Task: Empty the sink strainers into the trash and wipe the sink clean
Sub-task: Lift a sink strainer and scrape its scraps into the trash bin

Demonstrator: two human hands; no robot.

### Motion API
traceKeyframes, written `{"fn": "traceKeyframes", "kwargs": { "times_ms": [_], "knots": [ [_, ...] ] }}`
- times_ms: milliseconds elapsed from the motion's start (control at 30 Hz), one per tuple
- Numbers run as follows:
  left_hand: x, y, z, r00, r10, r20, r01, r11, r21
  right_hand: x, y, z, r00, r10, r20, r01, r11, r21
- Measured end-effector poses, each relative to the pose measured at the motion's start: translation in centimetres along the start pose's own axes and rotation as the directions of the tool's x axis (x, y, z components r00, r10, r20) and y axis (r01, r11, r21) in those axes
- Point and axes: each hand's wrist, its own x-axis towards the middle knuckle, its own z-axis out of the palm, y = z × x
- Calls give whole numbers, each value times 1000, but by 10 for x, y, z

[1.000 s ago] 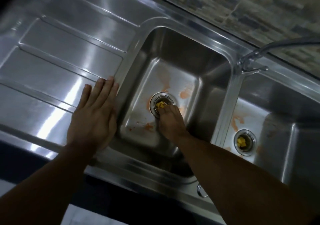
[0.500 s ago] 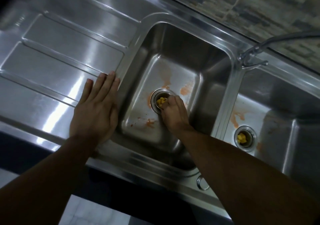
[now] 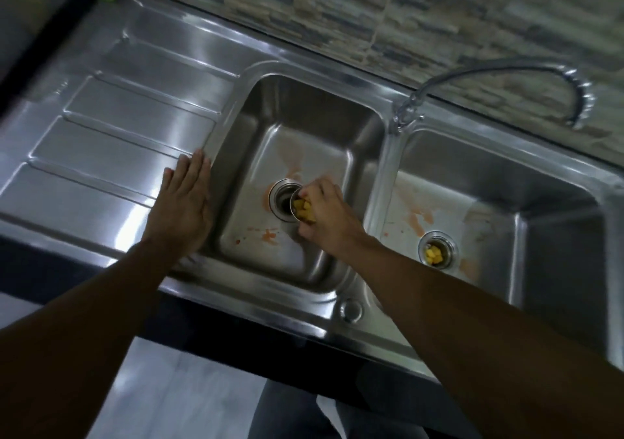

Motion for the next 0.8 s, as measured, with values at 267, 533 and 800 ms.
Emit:
{"fn": "traceKeyframes", "kwargs": {
  "times_ms": [267,533,800],
  "knots": [
    [-52,133,48,991,75,110,-67,995,-80,-54,39,-67,977,23,-212,-7,997,75],
    [-30,233,89,963,207,174,-190,976,-108,-116,132,-93,943,223,-249,-187,969,162],
    [30,279,102,982,185,42,-181,980,-82,-156,199,-43,952,305,-30,-295,937,187]
  ]
}}
